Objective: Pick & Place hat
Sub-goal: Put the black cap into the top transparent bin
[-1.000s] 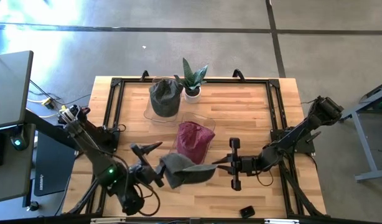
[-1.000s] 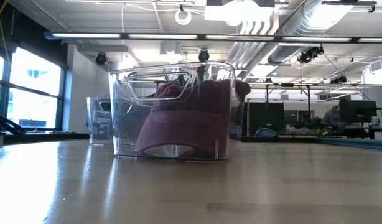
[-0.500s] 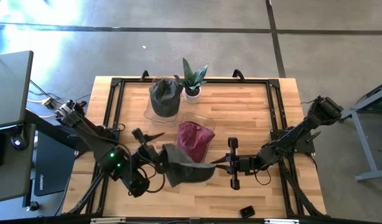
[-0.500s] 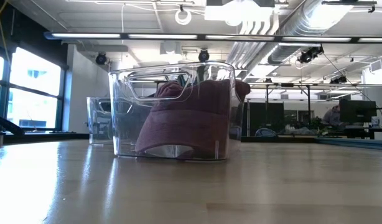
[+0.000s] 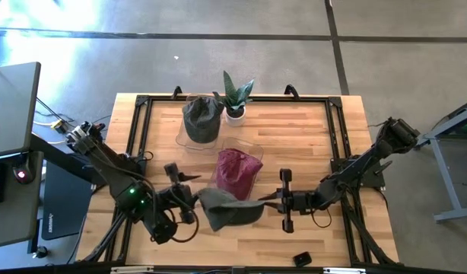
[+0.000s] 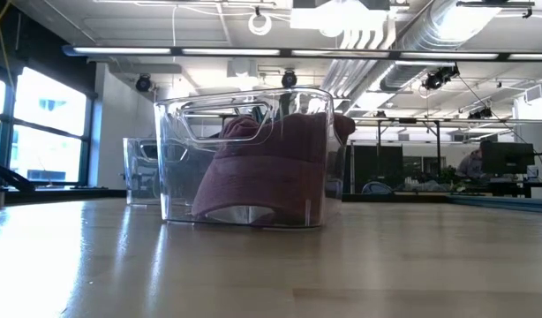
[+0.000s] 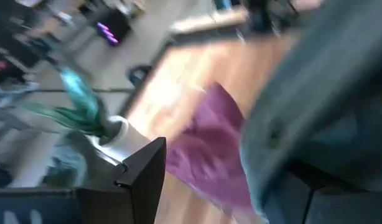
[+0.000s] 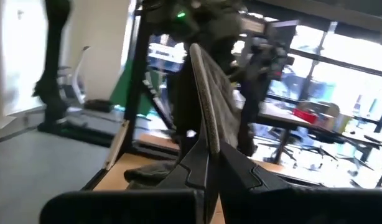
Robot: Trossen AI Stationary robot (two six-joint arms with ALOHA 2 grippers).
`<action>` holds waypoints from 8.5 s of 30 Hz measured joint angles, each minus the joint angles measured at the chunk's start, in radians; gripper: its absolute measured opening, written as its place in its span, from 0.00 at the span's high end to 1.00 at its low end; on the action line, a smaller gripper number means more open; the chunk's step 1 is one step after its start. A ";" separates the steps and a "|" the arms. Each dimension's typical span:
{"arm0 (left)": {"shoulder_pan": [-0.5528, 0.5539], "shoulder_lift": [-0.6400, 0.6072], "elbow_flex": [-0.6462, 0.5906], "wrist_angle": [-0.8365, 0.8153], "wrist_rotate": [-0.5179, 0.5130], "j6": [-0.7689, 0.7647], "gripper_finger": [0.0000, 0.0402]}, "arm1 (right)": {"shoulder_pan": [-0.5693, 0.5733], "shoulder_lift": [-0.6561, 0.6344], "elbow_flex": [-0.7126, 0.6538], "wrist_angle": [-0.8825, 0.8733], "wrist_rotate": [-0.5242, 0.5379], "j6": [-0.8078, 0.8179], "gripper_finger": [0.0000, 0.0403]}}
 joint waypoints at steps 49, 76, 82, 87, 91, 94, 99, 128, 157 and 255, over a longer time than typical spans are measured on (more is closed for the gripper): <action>-0.050 0.400 -0.001 0.280 -0.322 1.697 0.47 | 0.049 -0.223 0.000 -0.378 -0.034 0.284 0.97; -0.051 0.400 0.441 0.239 0.477 0.940 0.98 | -0.007 -0.222 0.000 -0.572 -0.036 0.432 0.65; -0.051 0.398 0.718 0.073 0.471 0.932 0.97 | -0.005 -0.222 0.000 -0.578 0.023 0.450 0.54; -0.002 0.398 0.879 -0.136 0.362 0.881 0.96 | -0.005 -0.222 0.000 -0.578 0.018 0.452 0.55; 0.103 0.397 0.930 -0.395 0.229 0.765 0.98 | -0.005 -0.222 0.000 -0.579 0.018 0.452 0.56; 0.191 0.378 0.917 -0.556 0.109 0.690 0.98 | -0.005 -0.222 0.000 -0.580 0.018 0.452 0.56; 0.372 0.379 0.900 -0.550 -0.007 0.761 0.98 | -0.005 -0.222 0.000 -0.584 0.017 0.452 0.55; 0.730 0.119 0.219 -0.509 0.045 0.669 0.99 | -0.005 -0.222 -0.001 -0.613 -0.022 0.476 0.55; 0.843 -0.067 -0.392 0.353 0.194 1.224 0.96 | -0.005 -0.222 -0.002 -0.600 -0.021 0.479 0.55; 1.129 -0.240 -0.605 0.378 0.506 0.727 1.00 | -0.005 -0.222 -0.001 -0.601 0.017 0.501 0.55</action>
